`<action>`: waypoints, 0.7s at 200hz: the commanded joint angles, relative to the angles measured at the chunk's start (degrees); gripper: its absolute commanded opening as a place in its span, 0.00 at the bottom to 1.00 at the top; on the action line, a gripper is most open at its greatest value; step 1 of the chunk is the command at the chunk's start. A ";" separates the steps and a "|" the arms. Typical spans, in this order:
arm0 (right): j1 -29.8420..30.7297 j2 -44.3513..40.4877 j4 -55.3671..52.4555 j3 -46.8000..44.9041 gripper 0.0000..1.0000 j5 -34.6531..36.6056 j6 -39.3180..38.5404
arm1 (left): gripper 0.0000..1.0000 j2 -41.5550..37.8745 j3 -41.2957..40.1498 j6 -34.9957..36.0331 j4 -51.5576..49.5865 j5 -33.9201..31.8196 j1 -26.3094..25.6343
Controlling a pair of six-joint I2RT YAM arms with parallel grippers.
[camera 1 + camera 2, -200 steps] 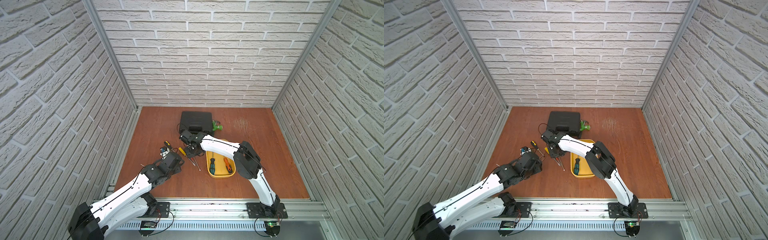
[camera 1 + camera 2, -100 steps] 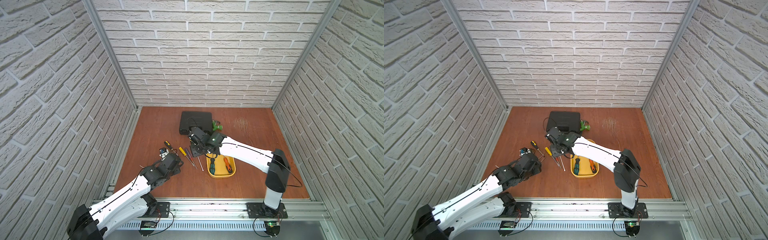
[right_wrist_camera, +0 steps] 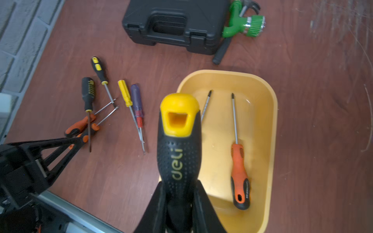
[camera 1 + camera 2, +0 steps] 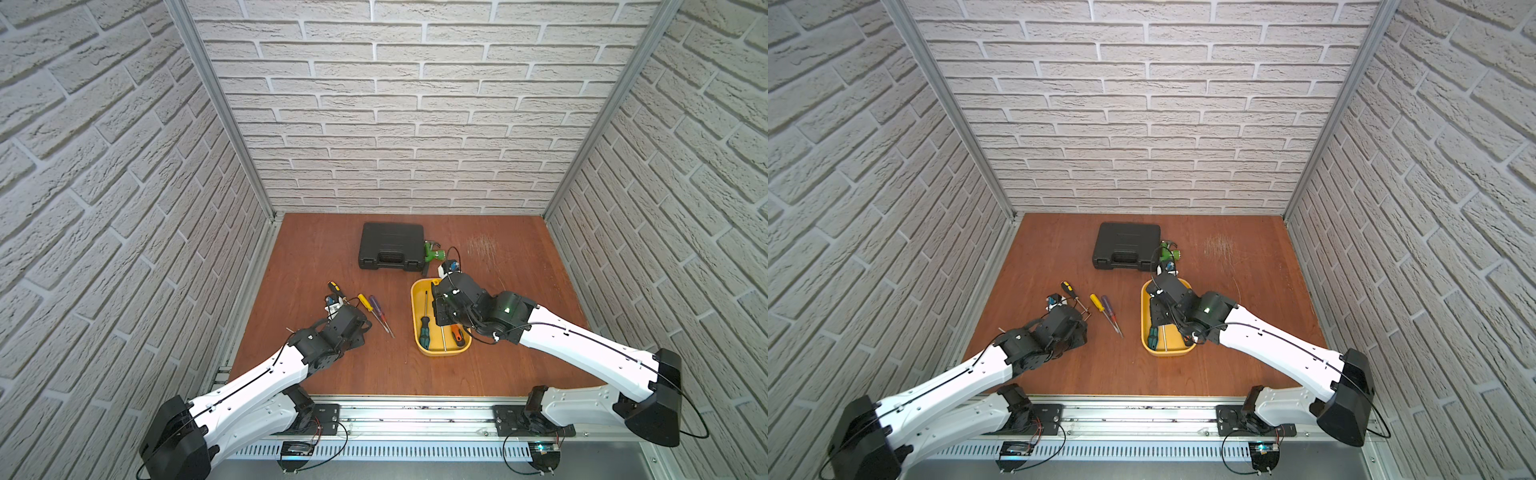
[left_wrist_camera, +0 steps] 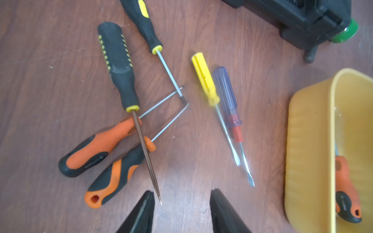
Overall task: Put the screwdriver on the desktop into the storage box
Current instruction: Place the screwdriver in the storage box.
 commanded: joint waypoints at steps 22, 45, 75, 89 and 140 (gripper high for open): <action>-3.34 -0.58 2.01 -3.79 0.03 0.26 2.09 | 0.50 2.65 1.31 1.29 4.01 -1.69 -2.90; -3.99 1.21 2.69 -4.14 0.03 0.09 2.26 | 0.50 3.70 2.02 1.55 4.33 -1.49 -3.28; -4.36 3.74 3.46 -4.32 0.02 -0.72 2.45 | 0.50 3.82 2.02 1.70 4.33 -2.06 -3.82; -4.61 4.49 4.06 -4.64 0.02 -0.97 2.58 | 0.50 3.84 1.76 1.73 4.33 -2.23 -3.77; -5.09 6.26 5.73 -5.70 0.02 -2.22 2.89 | 0.51 3.83 2.10 1.69 3.22 -2.80 -3.74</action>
